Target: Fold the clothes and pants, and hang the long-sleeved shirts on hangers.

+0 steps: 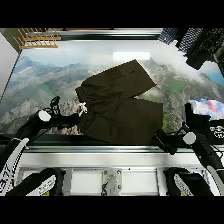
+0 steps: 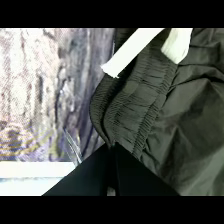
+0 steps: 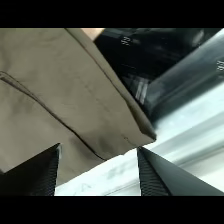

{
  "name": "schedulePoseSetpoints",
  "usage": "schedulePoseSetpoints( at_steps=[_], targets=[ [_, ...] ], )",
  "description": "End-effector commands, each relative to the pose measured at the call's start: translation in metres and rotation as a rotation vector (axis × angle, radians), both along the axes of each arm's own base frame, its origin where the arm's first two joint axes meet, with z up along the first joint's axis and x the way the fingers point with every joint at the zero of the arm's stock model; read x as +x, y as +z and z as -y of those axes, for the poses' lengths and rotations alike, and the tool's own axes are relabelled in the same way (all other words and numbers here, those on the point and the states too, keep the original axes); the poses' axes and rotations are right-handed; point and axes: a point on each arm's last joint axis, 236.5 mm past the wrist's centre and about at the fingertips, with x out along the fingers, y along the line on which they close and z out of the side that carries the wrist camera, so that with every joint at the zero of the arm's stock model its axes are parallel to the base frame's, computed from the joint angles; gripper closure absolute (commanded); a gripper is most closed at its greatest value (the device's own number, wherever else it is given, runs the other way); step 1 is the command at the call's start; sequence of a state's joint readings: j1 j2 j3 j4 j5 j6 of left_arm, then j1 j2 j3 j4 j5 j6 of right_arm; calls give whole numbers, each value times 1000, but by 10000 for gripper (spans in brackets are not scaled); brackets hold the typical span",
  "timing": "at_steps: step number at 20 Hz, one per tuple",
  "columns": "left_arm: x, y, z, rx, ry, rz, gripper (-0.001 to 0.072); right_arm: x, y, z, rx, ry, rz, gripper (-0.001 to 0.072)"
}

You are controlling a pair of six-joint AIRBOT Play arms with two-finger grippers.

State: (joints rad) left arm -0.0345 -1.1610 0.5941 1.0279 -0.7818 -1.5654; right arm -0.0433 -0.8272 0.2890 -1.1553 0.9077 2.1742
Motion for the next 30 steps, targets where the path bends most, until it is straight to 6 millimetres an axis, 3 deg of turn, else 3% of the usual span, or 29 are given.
schedulePoseSetpoints(
  at_steps=[1,2,3,4,5,6,9,11,12,14,16,18,20,21,23,25,27,30],
  targets=[
    [0,0,0,0,2,0,699,5,-4,3,-15,-7,12,228],
    [0,0,0,-1,2,-1,699,8,-4,3,-18,-7,25,406],
    [0,0,0,-1,2,0,699,12,-3,4,-23,-3,41,493],
    [0,0,0,-1,2,-1,699,16,-1,5,-27,-4,57,493],
    [-1,0,0,-2,1,-3,699,20,1,7,-33,2,72,545],
    [-1,0,0,-2,1,-3,700,26,5,7,-44,34,101,714],
    [4,9,3,-9,-12,4,700,55,31,12,-85,106,206,710],
    [20,38,7,-18,-44,63,700,92,72,24,-164,174,332,711],
    [33,64,8,-20,-53,133,700,112,100,30,-212,215,402,710],
    [57,135,10,-26,-61,313,700,150,176,41,-323,304,573,711],
    [65,222,14,-31,-81,511,700,178,270,43,-426,378,778,711],
    [52,308,18,-46,-91,706,700,187,368,43,-516,403,983,711],
    [22,380,23,-58,-107,888,699,179,461,43,-604,402,1175,711],
    [1,411,28,-78,-115,966,700,170,497,42,-638,393,1252,711],
    [-42,458,38,-140,-131,1080,700,147,561,41,-709,383,1391,711],
    [-83,490,48,-227,-150,1154,700,121,609,40,-770,368,1503,711],
    [-115,513,54,-312,-169,1203,700,98,645,40,-825,349,1597,711],
    [-144,535,57,-429,-170,1242,700,74,680,41,-862,290,1717,711]
  ],
)
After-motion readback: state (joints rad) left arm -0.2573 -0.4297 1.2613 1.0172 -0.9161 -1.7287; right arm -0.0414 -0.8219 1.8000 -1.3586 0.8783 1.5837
